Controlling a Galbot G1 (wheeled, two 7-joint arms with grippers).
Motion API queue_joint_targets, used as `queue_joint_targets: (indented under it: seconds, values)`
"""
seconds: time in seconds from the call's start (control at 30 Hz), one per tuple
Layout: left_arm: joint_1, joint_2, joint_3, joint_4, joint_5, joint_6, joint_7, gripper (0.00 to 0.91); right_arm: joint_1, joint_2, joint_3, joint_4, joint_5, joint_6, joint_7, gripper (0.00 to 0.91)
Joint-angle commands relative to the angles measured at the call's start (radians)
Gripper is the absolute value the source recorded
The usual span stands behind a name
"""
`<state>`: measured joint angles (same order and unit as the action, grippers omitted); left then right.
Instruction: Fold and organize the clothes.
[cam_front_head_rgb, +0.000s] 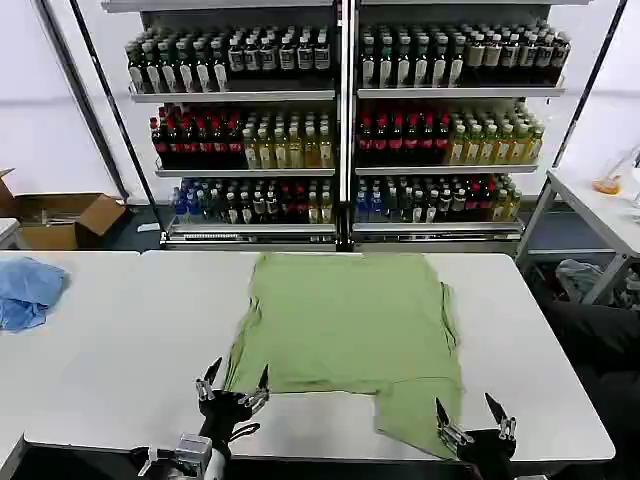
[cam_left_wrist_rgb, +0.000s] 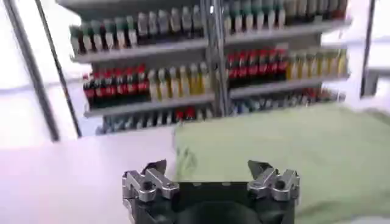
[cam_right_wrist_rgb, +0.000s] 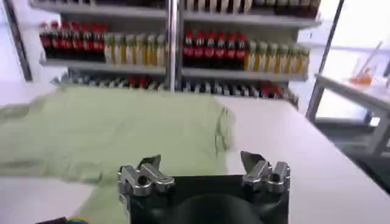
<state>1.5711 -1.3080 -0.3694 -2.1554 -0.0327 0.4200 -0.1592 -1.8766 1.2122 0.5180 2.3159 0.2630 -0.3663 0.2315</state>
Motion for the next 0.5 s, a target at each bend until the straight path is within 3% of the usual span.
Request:
queue_joint_targets:
  seconds: [0.03, 0.33, 0.5]
  values:
    - [-0.05, 0.053, -0.031, 0.111, 0.014, 0.16, -0.003, 0.907, -0.022, 0.003, -0.027, -0.015, -0.001, -0.066, 0.012, 0.907]
    - [-0.132, -0.027, -0.021, 0.191, 0.02, 0.158, -0.013, 0.907, 0.024, 0.021, -0.089, -0.056, 0.002, -0.065, 0.023, 0.907]
    - [-0.157, -0.03, -0.024, 0.222, 0.015, 0.158, -0.015, 0.907, 0.036, 0.024, -0.11, -0.077, 0.037, -0.077, 0.033, 0.907]
